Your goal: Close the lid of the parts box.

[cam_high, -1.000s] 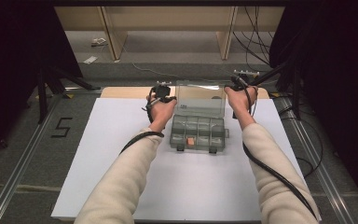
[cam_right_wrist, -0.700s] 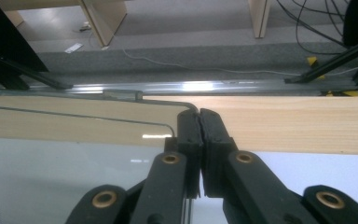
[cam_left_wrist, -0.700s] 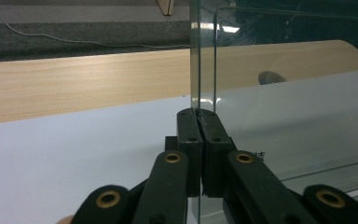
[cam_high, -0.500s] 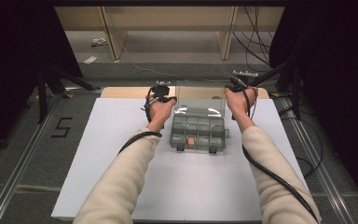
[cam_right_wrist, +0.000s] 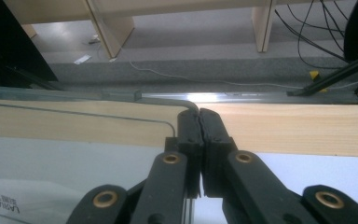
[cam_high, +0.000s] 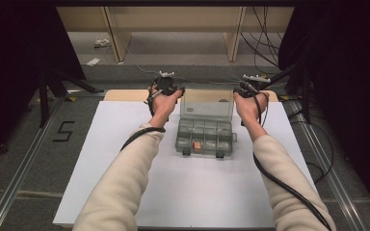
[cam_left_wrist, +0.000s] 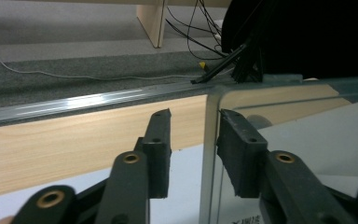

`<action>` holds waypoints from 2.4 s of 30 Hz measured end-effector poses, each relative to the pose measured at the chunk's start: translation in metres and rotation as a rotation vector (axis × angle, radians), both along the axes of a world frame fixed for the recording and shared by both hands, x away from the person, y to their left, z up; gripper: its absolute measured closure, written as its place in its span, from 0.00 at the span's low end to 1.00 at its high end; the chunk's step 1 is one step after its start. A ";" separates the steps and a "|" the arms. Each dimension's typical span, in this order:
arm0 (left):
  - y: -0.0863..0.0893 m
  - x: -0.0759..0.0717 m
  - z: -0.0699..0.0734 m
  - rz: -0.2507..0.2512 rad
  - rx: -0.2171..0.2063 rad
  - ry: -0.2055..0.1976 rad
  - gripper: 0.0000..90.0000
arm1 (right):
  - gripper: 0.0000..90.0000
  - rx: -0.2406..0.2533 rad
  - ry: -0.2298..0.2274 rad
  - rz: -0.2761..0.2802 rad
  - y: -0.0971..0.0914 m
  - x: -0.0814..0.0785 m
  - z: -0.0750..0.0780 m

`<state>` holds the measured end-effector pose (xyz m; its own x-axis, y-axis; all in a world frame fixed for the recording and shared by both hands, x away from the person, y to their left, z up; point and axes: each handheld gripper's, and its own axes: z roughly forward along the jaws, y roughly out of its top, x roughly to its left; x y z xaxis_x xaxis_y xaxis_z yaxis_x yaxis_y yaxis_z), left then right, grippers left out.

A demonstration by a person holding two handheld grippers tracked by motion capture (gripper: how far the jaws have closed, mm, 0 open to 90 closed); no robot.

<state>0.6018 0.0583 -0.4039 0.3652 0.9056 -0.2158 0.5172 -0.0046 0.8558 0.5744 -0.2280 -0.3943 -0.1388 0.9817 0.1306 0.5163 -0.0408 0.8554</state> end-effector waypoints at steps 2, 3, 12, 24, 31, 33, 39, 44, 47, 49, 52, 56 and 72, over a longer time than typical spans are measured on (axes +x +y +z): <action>0.000 0.001 0.000 -0.007 -0.003 0.003 0.77 | 0.99 -0.002 -0.006 0.003 0.000 -0.001 0.000; 0.000 0.002 0.000 -0.010 -0.008 0.007 0.79 | 0.99 -0.004 -0.007 0.005 0.000 -0.002 0.000; -0.005 0.005 0.000 -0.019 -0.033 0.019 0.90 | 0.99 -0.005 -0.025 0.016 -0.001 -0.006 0.000; -0.010 -0.003 0.007 0.005 0.032 0.002 0.97 | 0.99 0.004 -0.042 0.018 -0.002 -0.011 -0.001; -0.010 -0.009 0.011 -0.006 0.051 -0.010 0.98 | 0.99 0.008 -0.054 0.027 -0.004 -0.017 0.000; -0.010 -0.011 0.011 -0.007 0.055 -0.018 0.98 | 0.99 0.004 -0.056 0.031 -0.004 -0.019 0.001; -0.009 -0.018 0.013 -0.011 0.058 -0.028 0.98 | 0.99 -0.003 -0.065 0.042 -0.004 -0.024 0.003; -0.008 -0.023 0.015 -0.012 0.066 -0.034 0.98 | 0.99 -0.010 -0.069 0.051 -0.004 -0.029 0.004; -0.008 -0.026 0.015 -0.012 0.067 -0.040 0.97 | 0.99 -0.016 -0.074 0.056 -0.004 -0.032 0.004; -0.008 -0.028 0.015 -0.013 0.070 -0.045 0.97 | 0.99 -0.019 -0.079 0.058 -0.004 -0.033 0.004; -0.007 -0.032 0.016 -0.016 0.077 -0.051 0.97 | 0.99 -0.022 -0.084 0.061 -0.004 -0.036 0.005; -0.006 -0.036 0.016 -0.018 0.080 -0.057 0.97 | 0.99 -0.030 -0.092 0.071 -0.004 -0.040 0.005; -0.004 -0.053 0.016 -0.037 0.107 -0.098 0.97 | 0.99 -0.042 -0.110 0.088 -0.004 -0.055 0.007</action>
<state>0.5486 0.0546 -0.3877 0.4137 0.9068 -0.0807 0.4290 -0.1160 0.8958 0.5192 -0.2319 -0.3876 -0.2357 0.9694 0.0692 0.4191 0.0371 0.9072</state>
